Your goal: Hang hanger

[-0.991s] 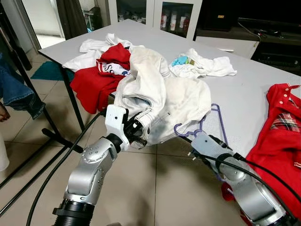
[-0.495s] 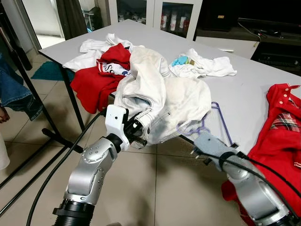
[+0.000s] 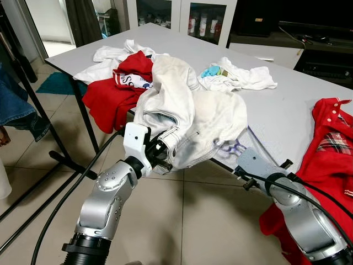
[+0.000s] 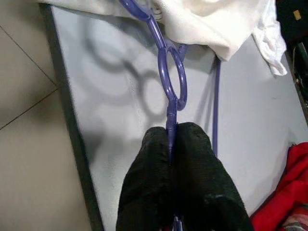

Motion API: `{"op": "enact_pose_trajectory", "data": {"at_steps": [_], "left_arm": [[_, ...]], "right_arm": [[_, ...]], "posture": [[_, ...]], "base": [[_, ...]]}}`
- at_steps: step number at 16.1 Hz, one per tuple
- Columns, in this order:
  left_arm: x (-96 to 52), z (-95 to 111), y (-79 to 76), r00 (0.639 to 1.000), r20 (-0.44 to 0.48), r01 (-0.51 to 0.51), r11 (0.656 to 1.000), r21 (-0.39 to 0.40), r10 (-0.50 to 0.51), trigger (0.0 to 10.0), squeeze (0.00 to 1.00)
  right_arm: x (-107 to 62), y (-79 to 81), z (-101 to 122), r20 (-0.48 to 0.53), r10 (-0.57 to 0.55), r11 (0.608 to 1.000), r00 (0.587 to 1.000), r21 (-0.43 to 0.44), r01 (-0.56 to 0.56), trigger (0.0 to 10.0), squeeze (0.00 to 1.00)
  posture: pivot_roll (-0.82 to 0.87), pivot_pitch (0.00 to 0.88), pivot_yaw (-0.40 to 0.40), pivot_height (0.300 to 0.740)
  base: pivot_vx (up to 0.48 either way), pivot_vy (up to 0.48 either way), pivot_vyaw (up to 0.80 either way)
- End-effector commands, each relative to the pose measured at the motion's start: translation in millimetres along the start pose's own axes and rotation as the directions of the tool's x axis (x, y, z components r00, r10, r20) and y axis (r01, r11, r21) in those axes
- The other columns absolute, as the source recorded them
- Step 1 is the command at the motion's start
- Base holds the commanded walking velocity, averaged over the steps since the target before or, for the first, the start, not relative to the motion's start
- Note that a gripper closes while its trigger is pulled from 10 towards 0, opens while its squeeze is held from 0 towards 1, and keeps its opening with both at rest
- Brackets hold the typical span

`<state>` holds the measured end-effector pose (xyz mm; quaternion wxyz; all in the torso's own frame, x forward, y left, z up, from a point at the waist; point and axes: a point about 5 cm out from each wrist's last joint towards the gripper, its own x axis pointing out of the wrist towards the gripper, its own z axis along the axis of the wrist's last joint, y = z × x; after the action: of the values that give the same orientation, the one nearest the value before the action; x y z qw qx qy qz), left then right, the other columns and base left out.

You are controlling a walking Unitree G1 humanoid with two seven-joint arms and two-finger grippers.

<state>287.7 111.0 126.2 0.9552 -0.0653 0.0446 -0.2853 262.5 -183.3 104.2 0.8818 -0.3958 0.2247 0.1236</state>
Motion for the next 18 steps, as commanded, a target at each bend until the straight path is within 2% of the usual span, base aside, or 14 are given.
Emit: {"op": "enact_pose_trajectory", "data": {"at_steps": [1,4,5,8,10,13,18], "left_arm": [[4.3,6.4,-1.4,1.000,0.022,0.007,1.000,0.013,-0.008,10.0,0.00],[5.1,8.4,-1.0,0.999,0.032,0.000,1.000,0.016,-0.001,10.0,0.00],[5.3,9.3,-0.4,0.999,0.036,-0.005,1.000,0.017,0.005,10.0,0.00],[5.3,11.0,1.5,0.999,0.044,-0.023,1.000,0.019,0.022,10.0,0.00],[4.3,12.0,4.1,0.998,0.052,-0.044,0.999,0.023,0.043,10.0,0.00],[5.5,15.8,7.6,0.995,0.071,-0.072,0.997,0.026,0.070,10.0,0.00],[9.9,23.2,12.3,0.992,0.100,-0.080,0.996,0.027,0.077,10.0,0.00]], "right_arm": [[1.0,-11.1,2.4,0.011,-0.019,1.000,1.000,0.017,0.019,0.0,0.00],[2.7,-29.3,-3.3,-0.007,-0.057,0.997,0.998,0.044,0.057,0.0,0.00],[2.8,-31.0,-5.2,-0.012,-0.053,0.997,0.998,0.062,0.054,0.0,0.00],[1.9,-35.1,-10.1,-0.019,-0.029,0.995,0.999,0.095,0.031,0.0,0.00],[-1.7,-43.8,-19.0,-0.018,0.019,0.995,1.000,0.100,-0.017,0.0,0.00],[-8.3,-69.0,-25.3,0.000,0.026,0.990,1.000,0.136,-0.026,0.0,0.00],[-18.7,-92.0,-24.0,0.057,0.061,0.985,0.996,0.155,-0.069,0.0,0.00]], "posture": [[-0.05,0.000,-0.043,0.740],[-0.05,0.000,-0.042,0.740],[-0.05,0.000,-0.042,0.740],[-0.05,0.000,-0.042,0.740],[-0.05,0.000,-0.041,0.740],[-0.05,0.000,-0.039,0.740],[-0.05,0.000,-0.039,0.740]], "base": [[0.000,0.000,0.00],[0.000,0.000,0.00],[0.000,0.000,0.00],[0.000,0.000,0.00],[0.000,0.000,0.00],[0.000,0.000,0.00],[0.000,0.000,0.00]]}}
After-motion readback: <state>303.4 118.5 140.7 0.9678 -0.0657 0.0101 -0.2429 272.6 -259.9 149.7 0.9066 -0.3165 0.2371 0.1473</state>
